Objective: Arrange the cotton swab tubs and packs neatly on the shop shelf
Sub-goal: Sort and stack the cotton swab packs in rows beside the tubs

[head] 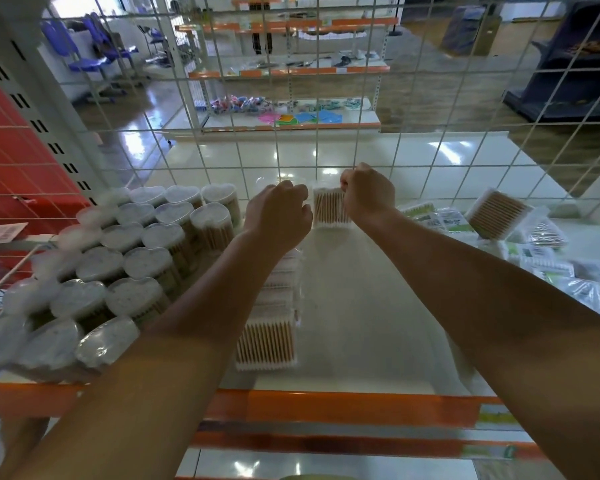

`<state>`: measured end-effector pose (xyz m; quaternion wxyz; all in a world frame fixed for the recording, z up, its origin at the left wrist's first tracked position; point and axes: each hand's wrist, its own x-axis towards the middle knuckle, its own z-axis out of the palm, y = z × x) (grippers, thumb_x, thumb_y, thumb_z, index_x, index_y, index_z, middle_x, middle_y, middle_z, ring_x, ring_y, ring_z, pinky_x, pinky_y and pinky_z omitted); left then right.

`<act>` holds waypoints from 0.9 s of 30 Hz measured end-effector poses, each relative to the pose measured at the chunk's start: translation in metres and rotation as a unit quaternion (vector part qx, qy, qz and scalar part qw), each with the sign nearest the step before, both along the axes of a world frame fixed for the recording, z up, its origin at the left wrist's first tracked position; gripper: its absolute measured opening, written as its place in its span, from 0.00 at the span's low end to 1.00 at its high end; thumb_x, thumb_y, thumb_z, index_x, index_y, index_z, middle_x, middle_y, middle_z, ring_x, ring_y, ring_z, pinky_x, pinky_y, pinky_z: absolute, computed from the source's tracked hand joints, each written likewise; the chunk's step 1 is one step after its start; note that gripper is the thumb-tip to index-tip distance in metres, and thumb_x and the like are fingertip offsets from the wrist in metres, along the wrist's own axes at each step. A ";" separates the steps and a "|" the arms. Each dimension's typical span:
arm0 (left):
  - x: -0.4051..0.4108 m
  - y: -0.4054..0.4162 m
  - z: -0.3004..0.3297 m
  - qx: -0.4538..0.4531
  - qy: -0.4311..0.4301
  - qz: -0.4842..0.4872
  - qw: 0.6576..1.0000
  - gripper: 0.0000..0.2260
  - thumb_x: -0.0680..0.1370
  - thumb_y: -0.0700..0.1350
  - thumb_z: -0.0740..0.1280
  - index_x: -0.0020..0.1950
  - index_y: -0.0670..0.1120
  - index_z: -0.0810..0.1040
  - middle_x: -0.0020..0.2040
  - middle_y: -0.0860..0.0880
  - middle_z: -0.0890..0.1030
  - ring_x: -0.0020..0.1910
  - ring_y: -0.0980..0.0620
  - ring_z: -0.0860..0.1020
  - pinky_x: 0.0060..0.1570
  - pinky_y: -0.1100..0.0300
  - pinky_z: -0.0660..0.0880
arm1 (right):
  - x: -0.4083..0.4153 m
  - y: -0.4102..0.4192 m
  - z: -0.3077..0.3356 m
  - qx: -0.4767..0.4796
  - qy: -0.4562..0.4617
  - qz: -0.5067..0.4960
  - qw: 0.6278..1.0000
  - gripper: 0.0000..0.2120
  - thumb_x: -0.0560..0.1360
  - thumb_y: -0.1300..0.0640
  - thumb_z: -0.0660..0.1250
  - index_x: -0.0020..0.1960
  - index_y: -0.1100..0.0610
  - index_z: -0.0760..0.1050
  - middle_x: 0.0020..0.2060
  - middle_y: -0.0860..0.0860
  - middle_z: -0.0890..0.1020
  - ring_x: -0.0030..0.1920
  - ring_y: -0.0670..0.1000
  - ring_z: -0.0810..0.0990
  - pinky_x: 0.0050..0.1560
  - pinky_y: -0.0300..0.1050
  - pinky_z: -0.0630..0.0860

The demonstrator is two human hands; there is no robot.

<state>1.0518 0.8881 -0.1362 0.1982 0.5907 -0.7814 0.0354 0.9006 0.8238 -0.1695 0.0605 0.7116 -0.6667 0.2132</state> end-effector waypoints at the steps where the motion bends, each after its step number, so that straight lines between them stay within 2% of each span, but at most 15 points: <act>1: 0.000 0.000 0.000 0.003 0.000 0.000 1.000 0.13 0.79 0.46 0.60 0.57 0.42 0.77 0.53 0.44 0.79 0.50 0.46 0.77 0.49 0.53 0.75 | 0.000 0.000 0.000 -0.003 -0.003 0.001 1.000 0.07 0.75 0.63 0.63 0.50 0.61 0.77 0.47 0.57 0.78 0.45 0.56 0.78 0.46 0.49 0.77; 13: -0.007 0.000 -0.001 0.001 -0.007 -0.004 1.000 0.12 0.78 0.46 0.60 0.57 0.42 0.78 0.51 0.44 0.80 0.48 0.46 0.78 0.49 0.52 0.76 | 0.004 -0.001 -0.003 -0.005 -0.033 -0.001 0.999 0.08 0.76 0.62 0.61 0.51 0.62 0.78 0.48 0.58 0.78 0.45 0.56 0.78 0.46 0.50 0.77; 19: -0.022 0.003 0.003 -0.027 -0.034 -0.027 0.999 0.12 0.78 0.46 0.59 0.57 0.43 0.78 0.51 0.45 0.80 0.50 0.47 0.78 0.48 0.54 0.74 | 0.001 0.003 -0.002 -0.032 -0.032 -0.002 0.999 0.12 0.77 0.61 0.61 0.59 0.61 0.74 0.54 0.57 0.75 0.51 0.56 0.77 0.49 0.48 0.75; 23: -0.031 0.005 0.007 -0.037 -0.050 -0.036 0.997 0.11 0.79 0.45 0.58 0.54 0.43 0.77 0.49 0.45 0.79 0.49 0.47 0.77 0.47 0.55 0.73 | -0.011 0.014 0.003 -0.048 -0.014 0.001 0.999 0.12 0.77 0.63 0.61 0.59 0.62 0.74 0.55 0.56 0.75 0.51 0.55 0.77 0.49 0.47 0.74; 27: -0.048 0.013 0.008 -0.045 -0.078 -0.052 0.995 0.12 0.79 0.45 0.58 0.56 0.42 0.76 0.50 0.45 0.79 0.51 0.46 0.77 0.47 0.55 0.71 | -0.023 0.033 0.005 -0.049 0.016 0.013 0.999 0.12 0.76 0.62 0.61 0.58 0.61 0.74 0.56 0.56 0.75 0.51 0.55 0.77 0.47 0.46 0.74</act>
